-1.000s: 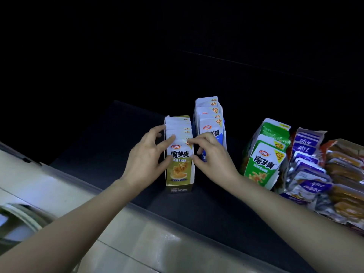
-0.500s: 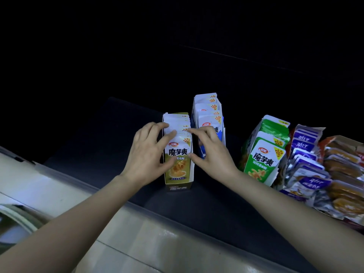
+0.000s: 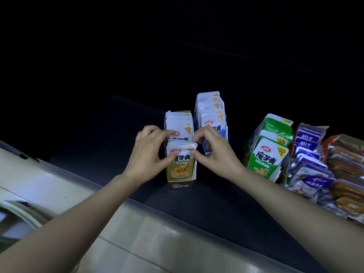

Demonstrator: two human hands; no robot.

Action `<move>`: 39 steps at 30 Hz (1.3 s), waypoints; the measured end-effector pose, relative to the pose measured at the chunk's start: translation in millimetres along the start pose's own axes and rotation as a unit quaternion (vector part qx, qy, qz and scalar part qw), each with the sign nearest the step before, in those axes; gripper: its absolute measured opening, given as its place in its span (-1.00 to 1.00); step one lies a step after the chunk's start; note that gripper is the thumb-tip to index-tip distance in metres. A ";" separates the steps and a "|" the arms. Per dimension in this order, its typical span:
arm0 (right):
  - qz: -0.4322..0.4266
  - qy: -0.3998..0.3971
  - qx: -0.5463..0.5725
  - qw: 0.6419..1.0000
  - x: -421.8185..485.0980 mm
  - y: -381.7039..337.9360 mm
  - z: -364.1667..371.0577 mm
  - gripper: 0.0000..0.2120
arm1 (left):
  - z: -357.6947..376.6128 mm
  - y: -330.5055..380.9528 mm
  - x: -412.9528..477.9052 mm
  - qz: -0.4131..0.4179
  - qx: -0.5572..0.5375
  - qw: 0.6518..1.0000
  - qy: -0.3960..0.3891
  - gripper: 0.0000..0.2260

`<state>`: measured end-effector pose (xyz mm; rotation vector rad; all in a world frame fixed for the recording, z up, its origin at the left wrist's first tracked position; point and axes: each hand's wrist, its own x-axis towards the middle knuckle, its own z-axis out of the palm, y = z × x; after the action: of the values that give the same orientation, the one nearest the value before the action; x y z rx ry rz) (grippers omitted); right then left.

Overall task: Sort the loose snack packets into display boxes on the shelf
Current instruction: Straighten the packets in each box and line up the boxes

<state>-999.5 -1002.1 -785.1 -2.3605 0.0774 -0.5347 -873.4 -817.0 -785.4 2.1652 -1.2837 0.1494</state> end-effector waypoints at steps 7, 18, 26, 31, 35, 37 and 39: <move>-0.021 -0.022 -0.176 0.984 17.4 -2.6 2.5 -0.76 | 0.3 -7.2 5.5 0.028 0.083 0.996 -0.006 -0.64; -0.018 0.000 -0.124 0.992 7.7 6.6 4.0 -0.51 | -0.7 0.1 5.6 0.048 0.016 0.999 -0.001 -0.56; -0.035 0.008 -0.118 0.992 9.9 10.2 5.9 -0.68 | -3.3 2.5 19.4 -0.005 0.123 0.992 -0.031 -0.30; -0.045 0.022 -0.120 0.991 5.8 9.6 5.7 -0.71 | -4.6 2.7 10.8 0.033 0.139 0.990 -0.022 -0.35; -0.057 -0.027 -0.059 0.996 1.6 4.7 2.1 -0.74 | -6.3 -3.0 -3.3 0.107 0.087 0.990 -0.012 -0.60; -0.022 -0.026 0.026 0.999 5.9 -0.4 -2.5 -0.75 | -7.8 -4.9 -6.2 0.128 0.050 0.990 -0.014 -0.69; 0.035 0.033 0.069 0.997 17.7 -3.5 -6.8 -0.76 | -8.4 -5.5 -6.5 0.120 0.024 0.992 -0.016 -0.72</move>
<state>-986.3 -1007.3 -772.0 -2.1987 0.1471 -0.5659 -870.5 -805.5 -783.5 2.0533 -1.5717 0.2451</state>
